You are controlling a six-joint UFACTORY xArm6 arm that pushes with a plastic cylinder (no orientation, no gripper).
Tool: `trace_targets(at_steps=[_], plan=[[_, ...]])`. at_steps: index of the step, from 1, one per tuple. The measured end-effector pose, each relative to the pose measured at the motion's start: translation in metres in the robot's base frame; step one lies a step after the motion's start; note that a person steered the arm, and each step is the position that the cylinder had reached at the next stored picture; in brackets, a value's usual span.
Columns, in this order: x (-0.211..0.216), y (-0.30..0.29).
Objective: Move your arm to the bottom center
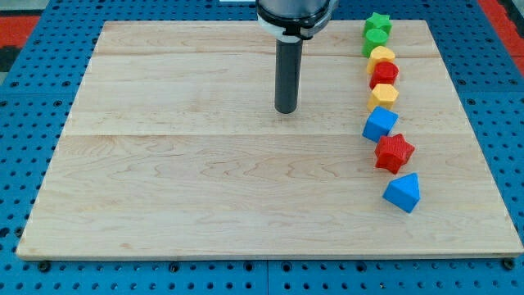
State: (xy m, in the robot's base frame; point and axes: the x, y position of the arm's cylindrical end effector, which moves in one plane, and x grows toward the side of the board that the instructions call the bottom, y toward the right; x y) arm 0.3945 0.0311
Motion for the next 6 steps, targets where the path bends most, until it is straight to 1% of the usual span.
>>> trace_targets(at_steps=[4,5,6], plan=[[0.001,0.004],[0.015,0.004],[0.099,0.004]])
